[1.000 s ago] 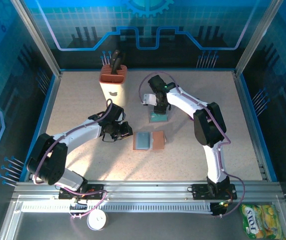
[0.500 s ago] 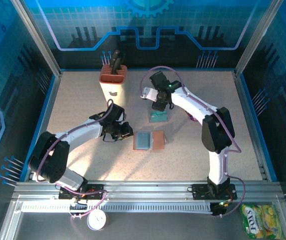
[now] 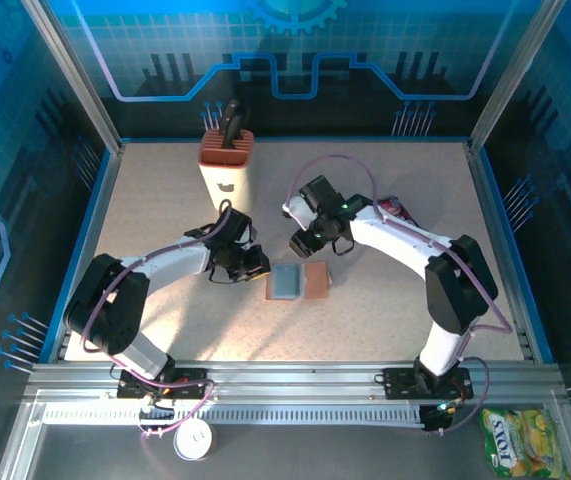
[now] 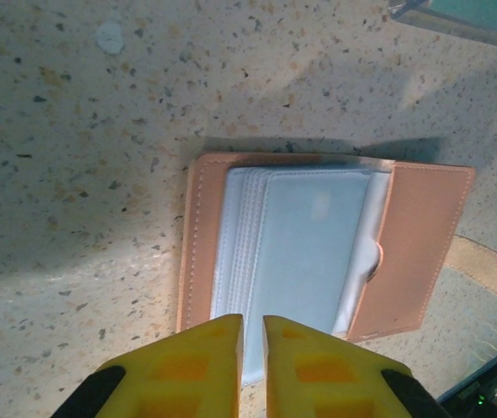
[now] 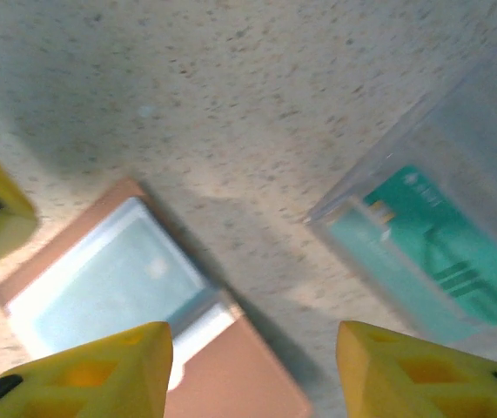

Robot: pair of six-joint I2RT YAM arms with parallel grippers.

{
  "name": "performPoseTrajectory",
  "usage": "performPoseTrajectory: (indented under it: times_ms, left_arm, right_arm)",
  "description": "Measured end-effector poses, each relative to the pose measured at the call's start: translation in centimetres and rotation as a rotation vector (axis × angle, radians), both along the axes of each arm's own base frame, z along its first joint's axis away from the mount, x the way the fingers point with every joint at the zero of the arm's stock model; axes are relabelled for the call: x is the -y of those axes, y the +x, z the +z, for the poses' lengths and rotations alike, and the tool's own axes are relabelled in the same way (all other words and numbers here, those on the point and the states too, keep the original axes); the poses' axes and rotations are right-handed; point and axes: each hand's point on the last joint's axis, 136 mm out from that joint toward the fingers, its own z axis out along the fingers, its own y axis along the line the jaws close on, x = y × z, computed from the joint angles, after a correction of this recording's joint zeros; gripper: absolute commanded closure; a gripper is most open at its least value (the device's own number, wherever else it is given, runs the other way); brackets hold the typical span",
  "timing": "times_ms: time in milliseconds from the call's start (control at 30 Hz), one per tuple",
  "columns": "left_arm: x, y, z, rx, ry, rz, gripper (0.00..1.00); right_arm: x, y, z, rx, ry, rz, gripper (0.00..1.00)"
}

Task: Take the credit cards out of the card holder

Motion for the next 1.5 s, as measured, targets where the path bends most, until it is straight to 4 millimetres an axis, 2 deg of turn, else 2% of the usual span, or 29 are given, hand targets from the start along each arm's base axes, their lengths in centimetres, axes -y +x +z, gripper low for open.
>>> performPoseTrajectory:
  times_ms: [233, 367, 533, 767, 1167, 1500]
  left_arm:
    - [0.2, -0.2, -0.4, 0.006, -0.021, -0.006, 0.89]
    - [0.1, -0.9, -1.2, -0.008, -0.024, -0.011, 0.90]
    - [-0.2, -1.6, -2.1, -0.035, -0.025, 0.004, 0.91]
    - [0.2, -1.7, -2.4, -0.035, -0.036, -0.002, 0.91]
    - [0.4, -1.8, -3.1, -0.056, -0.047, -0.004, 0.91]
    - [0.3, -2.1, -3.9, -0.080, -0.034, -0.002, 0.92]
  right_arm:
    - [-1.2, -1.8, 1.1, -0.128, 0.258, -0.225, 0.60]
    - [-1.6, -2.8, -0.4, -0.248, 0.351, -0.349, 0.67]
    - [-2.3, -3.8, -1.4, -0.378, 0.414, -0.437, 0.67]
    - [-3.0, -4.8, -3.8, -0.518, 0.406, -0.476, 0.65]
    - [-3.3, -5.2, -3.9, -0.566, 0.417, -0.490, 0.58]
    - [-3.6, -6.0, -5.6, -0.640, 0.397, -0.495, 0.56]
